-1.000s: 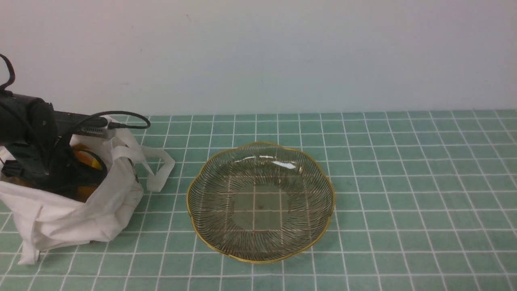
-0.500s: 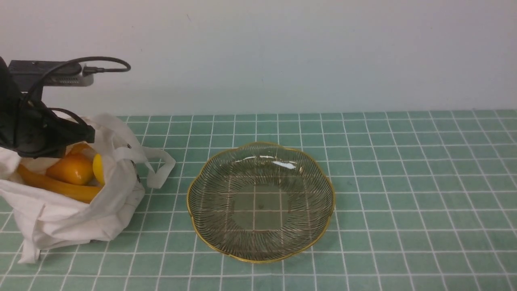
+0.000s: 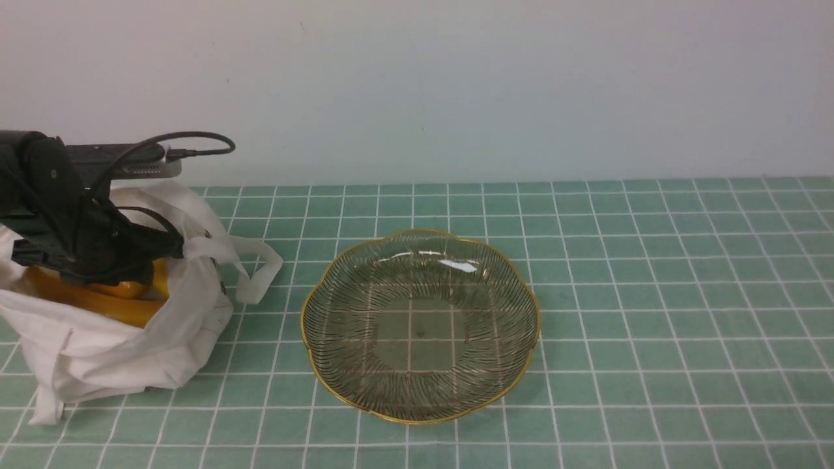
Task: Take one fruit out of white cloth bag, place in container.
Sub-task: 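Reach into the bag and grasp the lemon with the left gripper, then move the lemon from the bag into the bowl with the left gripper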
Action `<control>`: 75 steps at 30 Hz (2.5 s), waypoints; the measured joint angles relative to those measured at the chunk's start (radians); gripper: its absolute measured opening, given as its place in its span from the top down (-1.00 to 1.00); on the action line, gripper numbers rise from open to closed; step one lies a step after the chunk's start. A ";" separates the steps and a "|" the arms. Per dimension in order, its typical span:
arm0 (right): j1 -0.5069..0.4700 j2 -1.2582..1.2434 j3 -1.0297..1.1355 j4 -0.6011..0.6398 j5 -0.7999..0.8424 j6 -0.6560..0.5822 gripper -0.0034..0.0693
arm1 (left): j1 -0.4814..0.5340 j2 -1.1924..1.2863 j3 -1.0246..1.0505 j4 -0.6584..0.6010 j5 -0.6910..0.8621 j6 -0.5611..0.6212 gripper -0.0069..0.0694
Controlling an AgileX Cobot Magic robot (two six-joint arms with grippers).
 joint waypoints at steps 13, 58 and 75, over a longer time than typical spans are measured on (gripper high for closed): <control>0.000 0.000 0.000 0.000 0.000 0.000 0.95 | -0.033 0.054 0.000 -0.044 -0.118 0.035 -0.66; 0.000 0.000 0.000 0.000 0.000 0.000 0.95 | -0.132 0.057 -0.001 -0.029 -0.122 0.034 -0.48; 0.000 0.000 0.000 0.000 0.000 0.000 0.95 | -0.132 -0.207 0.000 -0.014 0.282 0.034 -0.48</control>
